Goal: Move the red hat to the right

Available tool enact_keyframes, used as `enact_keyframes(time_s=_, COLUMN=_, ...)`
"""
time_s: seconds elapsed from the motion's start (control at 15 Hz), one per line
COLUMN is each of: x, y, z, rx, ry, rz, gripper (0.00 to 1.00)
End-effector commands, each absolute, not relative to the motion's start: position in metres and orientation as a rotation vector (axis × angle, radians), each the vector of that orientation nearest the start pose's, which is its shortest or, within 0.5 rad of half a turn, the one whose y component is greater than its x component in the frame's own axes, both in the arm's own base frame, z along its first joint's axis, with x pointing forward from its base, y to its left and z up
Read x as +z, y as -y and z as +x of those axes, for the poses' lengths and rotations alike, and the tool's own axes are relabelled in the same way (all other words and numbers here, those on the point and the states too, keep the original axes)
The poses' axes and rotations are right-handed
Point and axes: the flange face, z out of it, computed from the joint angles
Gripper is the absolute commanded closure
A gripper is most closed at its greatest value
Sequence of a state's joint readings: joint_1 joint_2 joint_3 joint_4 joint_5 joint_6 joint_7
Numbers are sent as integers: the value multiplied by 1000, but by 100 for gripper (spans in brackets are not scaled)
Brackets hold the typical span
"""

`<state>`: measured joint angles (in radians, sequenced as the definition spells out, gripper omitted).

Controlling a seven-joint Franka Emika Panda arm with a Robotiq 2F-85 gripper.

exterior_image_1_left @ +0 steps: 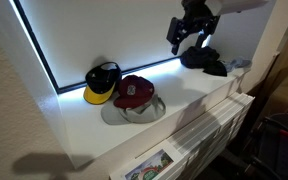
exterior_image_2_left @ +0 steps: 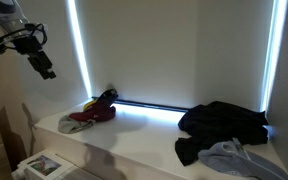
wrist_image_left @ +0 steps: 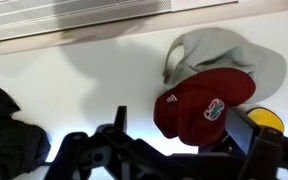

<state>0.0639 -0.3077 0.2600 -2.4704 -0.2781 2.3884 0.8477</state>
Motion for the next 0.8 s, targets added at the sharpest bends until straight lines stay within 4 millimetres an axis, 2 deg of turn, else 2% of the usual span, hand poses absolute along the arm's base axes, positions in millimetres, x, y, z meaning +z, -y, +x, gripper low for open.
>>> enact_keyframes(time_s=0.0, x=386, y=-165, z=477, rx=-619, ry=-670, rz=-3035, gripper=0)
enact_keyframes(time_s=0.13, x=362, y=-175, z=501, rx=-674, ry=-738, rz=-2970, gripper=0)
enact_keyframes(time_s=0.33, x=330, y=-174, z=545, rx=-763, ry=-882, rz=-2950, gripper=0)
enact_keyframes(time_s=0.4, x=315, y=-175, z=558, rx=-740, ry=-941, rz=-2980, gripper=0)
enact_keyframes(time_s=0.47, x=304, y=-178, z=563, rx=-669, ry=-955, rz=-3015, gripper=0)
enact_keyframes(time_s=0.53, x=323, y=-171, z=539, rx=-721, ry=-910, rz=-2980, gripper=0)
enact_keyframes(time_s=0.73, x=300, y=-175, z=560, rx=-659, ry=-936, rz=-3003, gripper=0)
